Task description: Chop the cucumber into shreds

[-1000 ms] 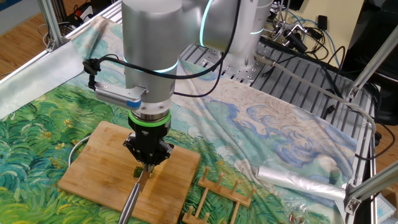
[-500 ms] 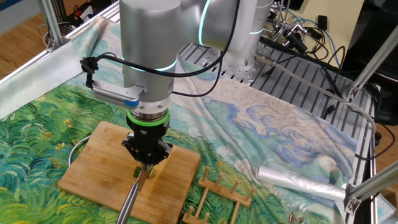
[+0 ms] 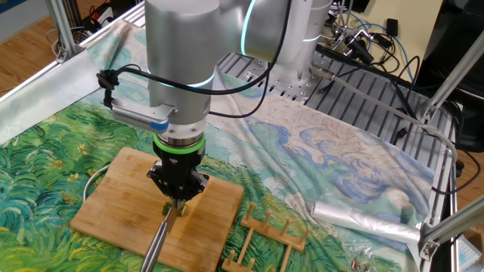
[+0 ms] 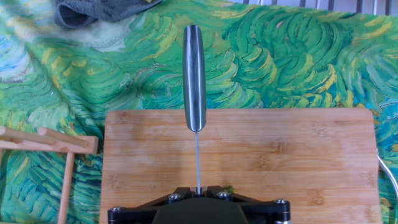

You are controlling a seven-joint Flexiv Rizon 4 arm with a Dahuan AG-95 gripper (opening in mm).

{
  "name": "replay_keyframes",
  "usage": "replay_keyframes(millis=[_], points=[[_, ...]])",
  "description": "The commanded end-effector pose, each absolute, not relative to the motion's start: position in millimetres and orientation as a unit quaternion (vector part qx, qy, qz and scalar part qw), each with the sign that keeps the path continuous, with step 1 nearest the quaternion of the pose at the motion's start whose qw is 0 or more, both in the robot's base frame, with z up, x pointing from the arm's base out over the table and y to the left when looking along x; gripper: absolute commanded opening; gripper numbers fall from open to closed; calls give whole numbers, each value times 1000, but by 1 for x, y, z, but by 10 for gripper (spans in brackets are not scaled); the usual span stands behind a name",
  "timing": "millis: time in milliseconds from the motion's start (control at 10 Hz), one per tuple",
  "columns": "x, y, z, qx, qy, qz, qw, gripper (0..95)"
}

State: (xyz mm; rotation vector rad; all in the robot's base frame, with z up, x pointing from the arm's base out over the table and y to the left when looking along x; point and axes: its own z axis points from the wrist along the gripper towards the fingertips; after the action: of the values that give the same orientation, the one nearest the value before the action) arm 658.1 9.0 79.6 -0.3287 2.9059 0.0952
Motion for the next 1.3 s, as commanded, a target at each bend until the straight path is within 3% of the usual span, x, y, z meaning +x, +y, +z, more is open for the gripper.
replay_keyframes(millis=[100,800,1300], points=[[658,9,78,-110,987,35,108,0],[658,9,77,-95,991,30,94,0],[658,9,77,-71,994,-4,86,0]])
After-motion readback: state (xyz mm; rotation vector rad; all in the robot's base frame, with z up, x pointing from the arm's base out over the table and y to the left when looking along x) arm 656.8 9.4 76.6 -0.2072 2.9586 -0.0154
